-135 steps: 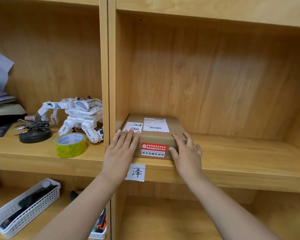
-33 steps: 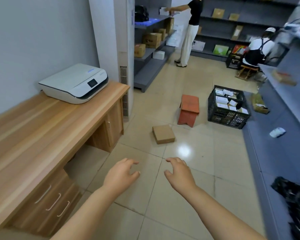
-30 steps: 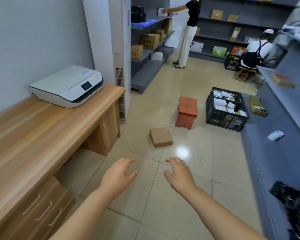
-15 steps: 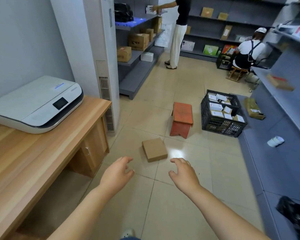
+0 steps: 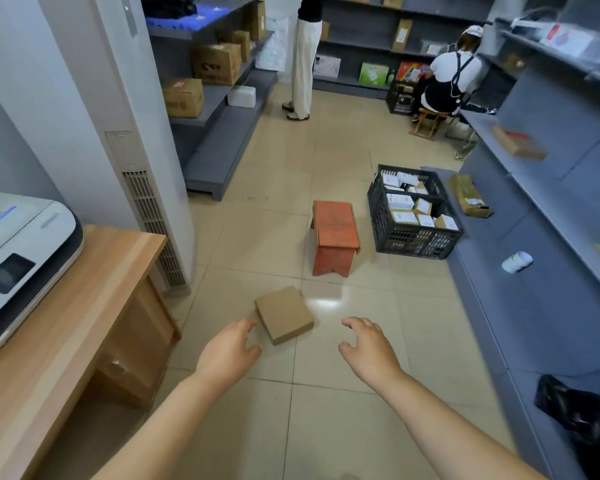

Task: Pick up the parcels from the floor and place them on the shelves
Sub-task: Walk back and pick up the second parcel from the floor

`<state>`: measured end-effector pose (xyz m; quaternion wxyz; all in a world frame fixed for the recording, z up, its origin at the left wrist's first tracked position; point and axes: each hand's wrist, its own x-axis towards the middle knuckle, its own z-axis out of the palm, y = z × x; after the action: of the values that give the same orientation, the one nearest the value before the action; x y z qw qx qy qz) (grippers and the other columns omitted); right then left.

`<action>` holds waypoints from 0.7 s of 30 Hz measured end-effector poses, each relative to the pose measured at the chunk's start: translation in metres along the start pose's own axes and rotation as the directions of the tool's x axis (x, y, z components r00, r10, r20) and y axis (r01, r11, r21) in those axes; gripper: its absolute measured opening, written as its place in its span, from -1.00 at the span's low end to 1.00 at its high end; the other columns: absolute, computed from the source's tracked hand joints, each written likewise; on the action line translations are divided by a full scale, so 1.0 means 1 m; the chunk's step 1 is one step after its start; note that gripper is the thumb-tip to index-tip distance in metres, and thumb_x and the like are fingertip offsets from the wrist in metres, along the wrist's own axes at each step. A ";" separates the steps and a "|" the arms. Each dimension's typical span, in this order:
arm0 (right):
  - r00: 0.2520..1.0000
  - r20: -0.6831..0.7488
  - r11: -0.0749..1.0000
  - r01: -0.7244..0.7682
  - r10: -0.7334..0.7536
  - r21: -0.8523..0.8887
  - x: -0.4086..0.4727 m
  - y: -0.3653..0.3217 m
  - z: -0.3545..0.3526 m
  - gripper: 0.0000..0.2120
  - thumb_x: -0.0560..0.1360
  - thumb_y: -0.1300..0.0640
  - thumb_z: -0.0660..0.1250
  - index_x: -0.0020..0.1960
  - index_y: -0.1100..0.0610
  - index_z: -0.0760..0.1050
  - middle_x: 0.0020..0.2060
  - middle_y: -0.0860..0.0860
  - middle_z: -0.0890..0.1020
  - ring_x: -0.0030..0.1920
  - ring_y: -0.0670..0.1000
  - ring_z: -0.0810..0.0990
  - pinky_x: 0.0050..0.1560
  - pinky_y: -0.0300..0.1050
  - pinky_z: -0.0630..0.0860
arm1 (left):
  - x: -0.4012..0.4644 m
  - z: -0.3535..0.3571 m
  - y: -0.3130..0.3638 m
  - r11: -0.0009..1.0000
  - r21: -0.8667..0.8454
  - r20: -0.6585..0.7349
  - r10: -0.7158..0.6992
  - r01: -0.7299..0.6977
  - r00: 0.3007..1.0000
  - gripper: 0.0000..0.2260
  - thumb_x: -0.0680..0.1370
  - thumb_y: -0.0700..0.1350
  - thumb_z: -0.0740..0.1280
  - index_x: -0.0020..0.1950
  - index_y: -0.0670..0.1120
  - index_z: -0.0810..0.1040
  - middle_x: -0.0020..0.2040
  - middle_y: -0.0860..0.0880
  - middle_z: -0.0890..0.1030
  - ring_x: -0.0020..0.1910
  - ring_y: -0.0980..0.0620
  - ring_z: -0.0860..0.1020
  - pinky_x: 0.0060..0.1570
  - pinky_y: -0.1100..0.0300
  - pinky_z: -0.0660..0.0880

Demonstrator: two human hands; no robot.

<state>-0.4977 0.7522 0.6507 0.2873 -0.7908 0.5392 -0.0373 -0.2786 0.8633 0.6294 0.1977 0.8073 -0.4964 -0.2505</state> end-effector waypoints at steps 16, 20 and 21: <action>0.978 0.184 0.986 0.122 -0.100 -0.111 0.242 0.089 -0.076 -0.54 0.48 0.15 0.23 0.37 0.10 0.31 0.32 0.03 0.44 0.34 0.04 0.33 0.29 -0.12 0.31 | 0.204 0.064 0.089 0.945 -0.175 -0.039 -0.286 0.276 0.957 -0.56 0.47 -0.12 0.29 0.35 -0.07 0.37 0.29 -0.06 0.47 0.23 -0.02 0.47 0.10 0.16 0.42; 0.960 0.249 0.972 0.174 -0.132 -0.156 0.297 0.092 -0.078 -0.54 0.48 0.14 0.22 0.37 0.11 0.31 0.31 0.04 0.44 0.34 0.05 0.33 0.27 -0.13 0.31 | 0.233 0.074 0.091 0.910 -0.215 -0.053 -0.374 0.355 0.926 -0.56 0.45 -0.13 0.30 0.33 -0.05 0.38 0.28 -0.05 0.47 0.21 -0.02 0.48 0.08 0.19 0.39; 0.955 0.263 0.971 0.184 -0.139 -0.155 0.308 0.091 -0.077 -0.54 0.48 0.14 0.22 0.37 0.12 0.30 0.31 0.04 0.44 0.34 0.05 0.33 0.28 -0.13 0.32 | 0.239 0.075 0.090 0.903 -0.217 -0.052 -0.389 0.370 0.920 -0.56 0.46 -0.12 0.30 0.34 -0.05 0.38 0.28 -0.05 0.47 0.21 -0.01 0.48 0.07 0.20 0.39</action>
<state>-0.4734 0.4281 0.5929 0.2770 -0.8531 0.4334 0.0876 -0.2955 0.6048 0.5710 0.2494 0.8749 -0.2919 -0.2954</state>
